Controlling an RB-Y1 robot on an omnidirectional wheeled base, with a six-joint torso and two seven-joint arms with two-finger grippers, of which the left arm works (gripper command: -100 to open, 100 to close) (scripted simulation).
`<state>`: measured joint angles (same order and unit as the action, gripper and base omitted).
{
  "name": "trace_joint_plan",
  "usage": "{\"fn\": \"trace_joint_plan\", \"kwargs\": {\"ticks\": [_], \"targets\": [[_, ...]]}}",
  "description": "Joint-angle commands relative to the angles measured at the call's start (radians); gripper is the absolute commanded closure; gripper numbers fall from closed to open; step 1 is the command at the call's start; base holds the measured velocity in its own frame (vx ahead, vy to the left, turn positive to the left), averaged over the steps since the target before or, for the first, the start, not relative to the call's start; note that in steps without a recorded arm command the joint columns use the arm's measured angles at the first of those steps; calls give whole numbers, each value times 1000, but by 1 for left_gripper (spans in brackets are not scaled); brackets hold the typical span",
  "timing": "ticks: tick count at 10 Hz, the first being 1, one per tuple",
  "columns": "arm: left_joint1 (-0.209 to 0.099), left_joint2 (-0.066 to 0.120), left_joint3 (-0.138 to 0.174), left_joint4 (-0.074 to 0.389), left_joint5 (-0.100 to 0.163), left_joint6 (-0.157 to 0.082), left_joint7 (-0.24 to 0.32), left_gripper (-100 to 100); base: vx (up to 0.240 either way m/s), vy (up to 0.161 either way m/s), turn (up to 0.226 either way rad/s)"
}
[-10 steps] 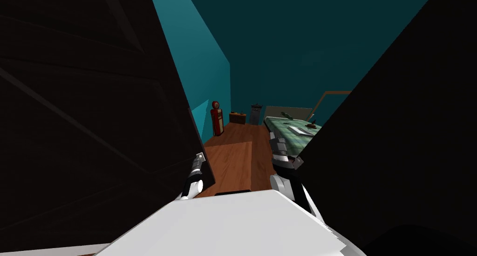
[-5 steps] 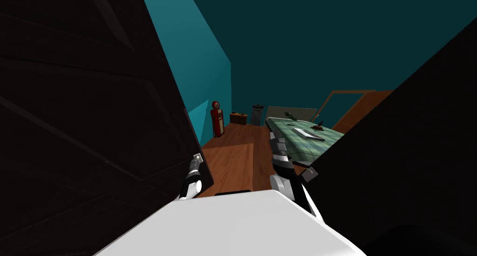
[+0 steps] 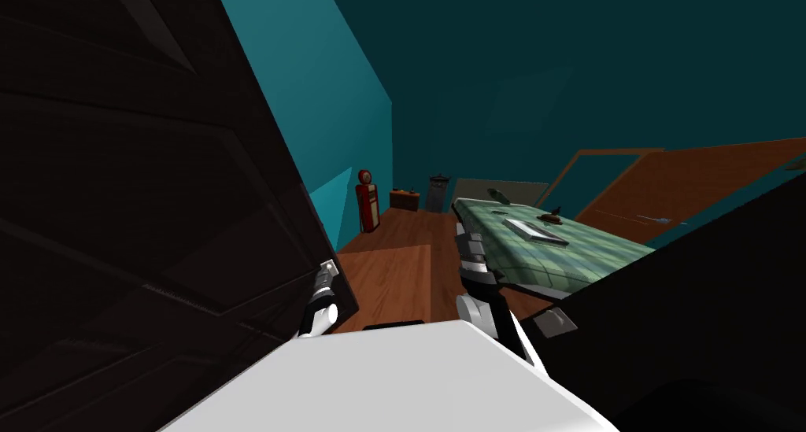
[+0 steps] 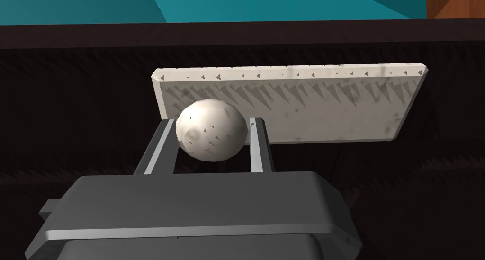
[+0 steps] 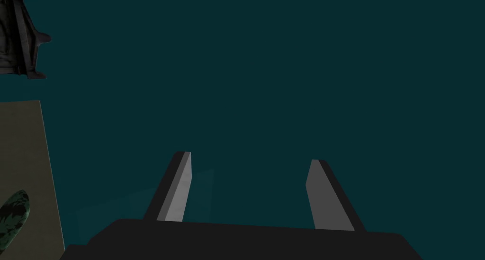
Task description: Push the door open
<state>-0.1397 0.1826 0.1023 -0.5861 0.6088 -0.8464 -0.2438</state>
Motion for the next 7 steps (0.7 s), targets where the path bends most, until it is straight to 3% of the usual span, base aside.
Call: {"fn": "trace_joint_plan", "kwargs": {"ticks": [1,4,5,7], "targets": [[-4,5,16,13,16,-10,-6,100,150,26,18],[-2,11,39,17,39,-16,-17,100,203,-14,53],[3,6,33,16,34,-10,-15,100,93,8,33],[4,14,57,20,62,-20,-30,100,202,33,35]]}}
